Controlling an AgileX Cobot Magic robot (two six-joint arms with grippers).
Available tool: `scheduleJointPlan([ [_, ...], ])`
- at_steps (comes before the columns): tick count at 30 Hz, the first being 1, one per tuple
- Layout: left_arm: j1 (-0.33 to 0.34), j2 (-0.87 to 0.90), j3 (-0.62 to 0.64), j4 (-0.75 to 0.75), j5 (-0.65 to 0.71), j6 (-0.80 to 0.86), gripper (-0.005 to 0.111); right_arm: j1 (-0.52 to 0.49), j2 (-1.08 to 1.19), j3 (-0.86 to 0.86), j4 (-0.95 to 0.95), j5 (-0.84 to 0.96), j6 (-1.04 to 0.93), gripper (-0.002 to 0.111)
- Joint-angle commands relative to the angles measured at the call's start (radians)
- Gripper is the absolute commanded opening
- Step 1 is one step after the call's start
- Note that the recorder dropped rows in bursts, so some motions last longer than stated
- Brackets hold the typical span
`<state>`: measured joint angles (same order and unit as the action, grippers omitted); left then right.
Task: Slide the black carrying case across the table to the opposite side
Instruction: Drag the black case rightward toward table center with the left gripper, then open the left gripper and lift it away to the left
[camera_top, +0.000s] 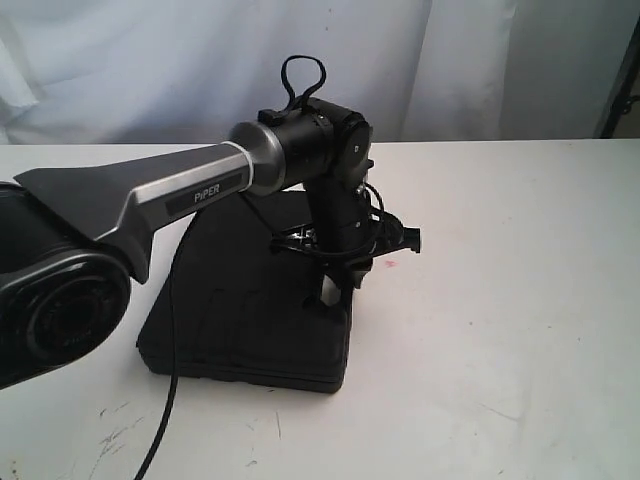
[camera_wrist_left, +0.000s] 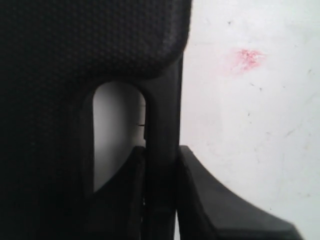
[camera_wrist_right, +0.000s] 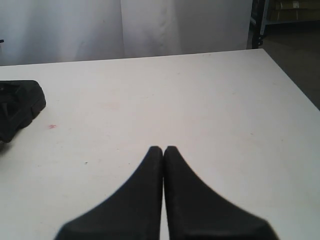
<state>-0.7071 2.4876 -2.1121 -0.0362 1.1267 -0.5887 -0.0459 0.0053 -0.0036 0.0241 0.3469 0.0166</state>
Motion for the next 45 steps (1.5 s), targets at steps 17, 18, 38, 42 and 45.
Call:
scheduleJointPlan([
  [17,-0.049,-0.004,-0.010,-0.058,-0.159,-0.114,0.000,-0.006,-0.005,0.004,0.003,-0.001,-0.002,0.000],
  [18,-0.049,-0.004,-0.010,-0.058,-0.171,-0.116,0.000,-0.006,-0.005,0.004,0.003,-0.001,-0.002,0.000],
  [38,-0.041,-0.004,-0.010,0.036,-0.183,-0.137,0.007,-0.006,-0.005,0.004,0.003,-0.001,-0.002,0.000],
  [42,-0.041,-0.006,-0.010,0.050,-0.167,-0.126,0.021,-0.006,-0.005,0.004,0.003,-0.001,-0.002,0.000],
  [45,-0.041,-0.011,-0.010,0.046,-0.167,-0.107,0.040,-0.006,-0.005,0.004,0.003,-0.001,-0.002,0.000],
])
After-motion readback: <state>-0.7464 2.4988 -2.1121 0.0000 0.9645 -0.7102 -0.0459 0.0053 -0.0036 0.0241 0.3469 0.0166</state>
